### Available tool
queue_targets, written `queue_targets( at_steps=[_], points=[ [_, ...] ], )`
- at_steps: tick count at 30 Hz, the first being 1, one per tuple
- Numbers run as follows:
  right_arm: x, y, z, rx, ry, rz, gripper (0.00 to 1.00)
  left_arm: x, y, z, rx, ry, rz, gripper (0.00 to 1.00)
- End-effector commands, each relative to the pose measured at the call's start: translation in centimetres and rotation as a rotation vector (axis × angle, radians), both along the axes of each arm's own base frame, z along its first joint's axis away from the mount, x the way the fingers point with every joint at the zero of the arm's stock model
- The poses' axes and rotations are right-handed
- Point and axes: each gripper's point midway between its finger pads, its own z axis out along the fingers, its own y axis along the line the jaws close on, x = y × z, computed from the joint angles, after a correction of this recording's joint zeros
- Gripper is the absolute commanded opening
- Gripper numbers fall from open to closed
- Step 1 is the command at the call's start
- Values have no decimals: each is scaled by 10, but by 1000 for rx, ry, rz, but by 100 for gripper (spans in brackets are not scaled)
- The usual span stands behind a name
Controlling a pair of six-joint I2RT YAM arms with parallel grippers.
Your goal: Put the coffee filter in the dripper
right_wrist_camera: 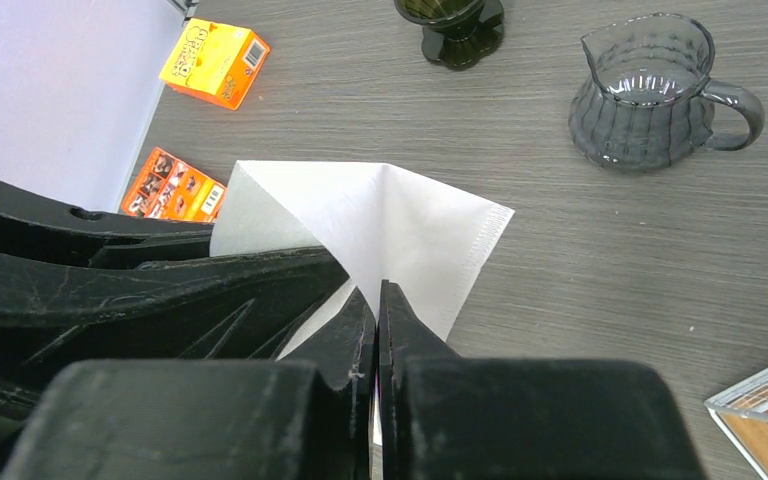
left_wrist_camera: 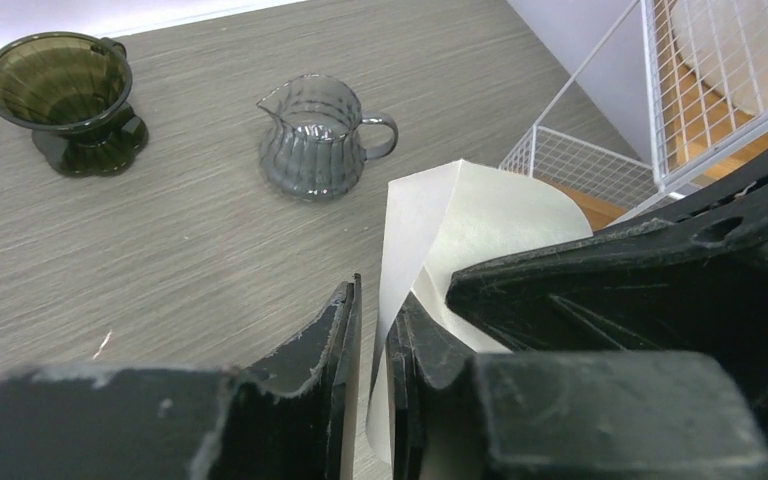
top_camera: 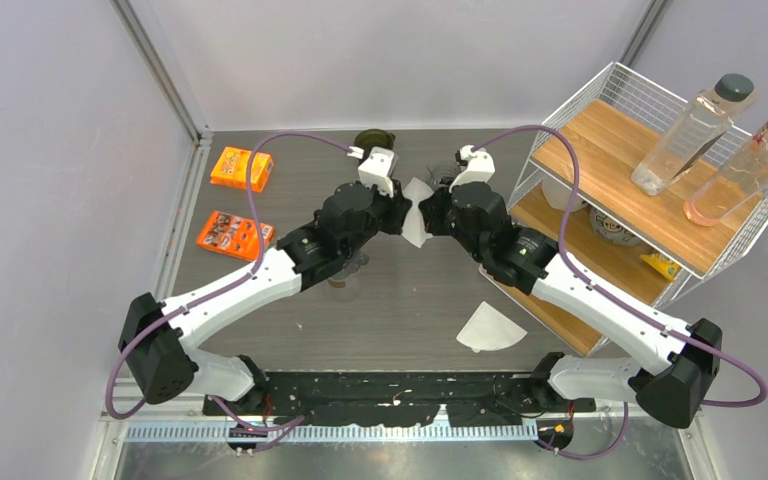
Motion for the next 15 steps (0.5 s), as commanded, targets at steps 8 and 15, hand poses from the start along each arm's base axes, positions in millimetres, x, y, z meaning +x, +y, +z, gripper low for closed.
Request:
queue_targets(
  at_steps=[8, 15],
  points=[
    [10, -23, 14, -116, -39, -96, 5, 2, 15, 23, 147, -93, -1, 11],
    [9, -28, 11, -196, -41, -77, 5, -4, 30, 17, 269, -98, -19, 8]
  ],
)
